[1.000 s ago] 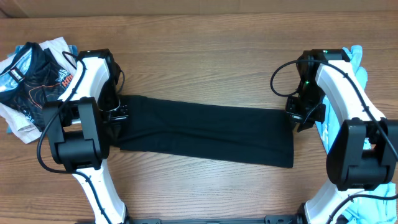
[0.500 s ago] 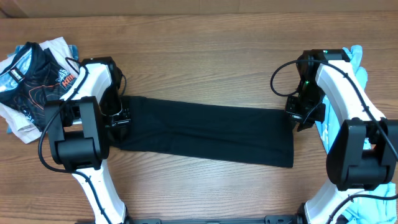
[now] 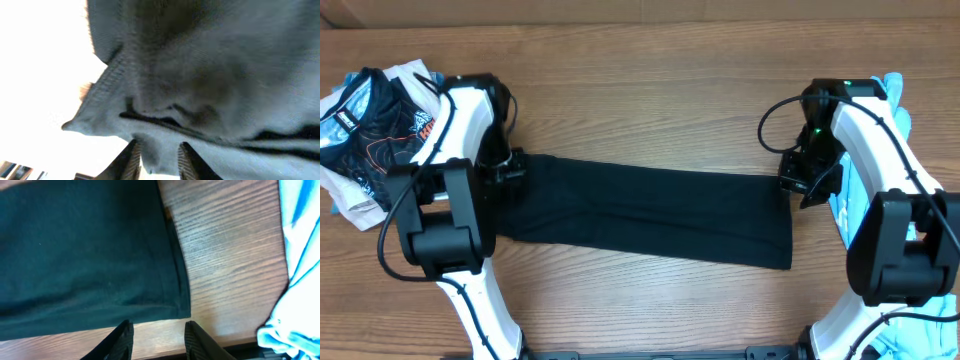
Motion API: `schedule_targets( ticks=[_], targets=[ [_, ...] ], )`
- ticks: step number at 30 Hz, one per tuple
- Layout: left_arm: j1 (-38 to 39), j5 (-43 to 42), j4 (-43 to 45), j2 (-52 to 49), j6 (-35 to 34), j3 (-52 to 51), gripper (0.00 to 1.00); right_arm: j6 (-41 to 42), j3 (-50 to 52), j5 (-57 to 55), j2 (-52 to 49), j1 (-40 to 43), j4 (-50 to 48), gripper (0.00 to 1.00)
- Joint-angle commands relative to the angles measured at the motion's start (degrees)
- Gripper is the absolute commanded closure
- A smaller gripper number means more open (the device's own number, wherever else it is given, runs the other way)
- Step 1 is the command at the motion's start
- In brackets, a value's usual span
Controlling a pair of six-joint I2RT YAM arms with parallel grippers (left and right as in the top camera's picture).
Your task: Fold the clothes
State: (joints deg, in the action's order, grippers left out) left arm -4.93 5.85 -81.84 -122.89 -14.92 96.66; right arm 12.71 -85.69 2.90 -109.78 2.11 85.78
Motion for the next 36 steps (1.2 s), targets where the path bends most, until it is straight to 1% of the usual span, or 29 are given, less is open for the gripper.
schedule_targets(
  ticks=[1,5,7,9,11,13,14,17,20,22,24,26,29,30,32,34,35,36],
  targets=[
    [-0.2,0.1,-0.8,4.6,-1.0,2.7,0.67,-4.1,0.2,3.5,2.0,2.3,-0.9,0.62],
    [-0.2,0.1,-0.2,8.1,-1.0,2.7,0.66,-9.6,0.5,6.4,2.0,4.1,-2.4,0.62],
    [-0.2,0.1,0.7,10.1,-0.9,2.7,0.66,-11.0,1.9,6.6,2.0,4.5,-4.3,0.62],
    [-0.2,0.1,1.4,11.5,-0.9,2.7,0.64,-11.1,4.0,6.6,2.0,4.8,-6.8,0.62],
    [-0.2,0.0,1.8,12.7,-0.9,2.7,0.61,-11.3,7.6,6.4,2.0,5.0,-10.3,0.62],
    [-0.2,-0.4,2.0,13.3,-0.9,2.7,0.60,-11.3,11.6,6.0,2.0,5.2,-14.2,0.61],
    [-0.2,-0.9,2.0,13.4,-0.7,2.7,0.58,-11.3,14.0,5.9,2.0,5.3,-16.5,0.59],
    [-0.2,-1.4,2.0,13.4,-0.5,2.7,0.58,-10.7,18.8,5.7,2.0,5.7,-21.6,0.53],
    [-0.2,-1.4,2.0,13.4,-0.5,2.7,0.57,-9.9,22.8,5.8,2.0,5.9,-25.4,0.50],
    [-0.2,-1.4,2.0,13.4,-0.5,2.7,0.57,-9.9,25.0,6.1,2.0,5.9,-27.1,0.50],
    [-0.2,-1.4,2.0,13.4,-0.5,2.7,0.57,-9.9,26.7,8.4,2.0,5.9,-28.4,0.50],
    [-0.2,-1.5,2.0,13.4,-0.5,2.7,0.57,-10.6,27.6,13.9,2.0,5.9,-29.6,0.50],
    [-0.2,-1.5,2.0,13.4,-0.5,2.7,0.57,-15.4,27.9,23.1,2.0,5.9,-29.4,0.50],
    [-0.2,-1.5,1.9,13.4,-0.5,2.7,0.57,-16.7,27.9,25.7,2.0,5.9,-29.1,0.51],
    [-0.2,-1.5,1.9,13.4,-0.5,2.7,0.57,-17.7,27.9,28.2,2.0,5.8,-29.1,0.62],
    [-0.2,-1.5,1.9,13.4,-0.5,2.7,0.57,-17.7,27.9,28.2,2.0,5.8,-29.4,0.80],
    [-0.2,-1.5,1.8,13.4,-0.5,2.7,0.57,-17.6,27.9,28.1,2.0,5.9,-29.7,0.91],
    [-0.2,-1.5,1.8,13.4,-0.5,2.7,0.57,-17.2,27.8,28.0,2.0,5.9,-30.2,0.96]
  ],
)
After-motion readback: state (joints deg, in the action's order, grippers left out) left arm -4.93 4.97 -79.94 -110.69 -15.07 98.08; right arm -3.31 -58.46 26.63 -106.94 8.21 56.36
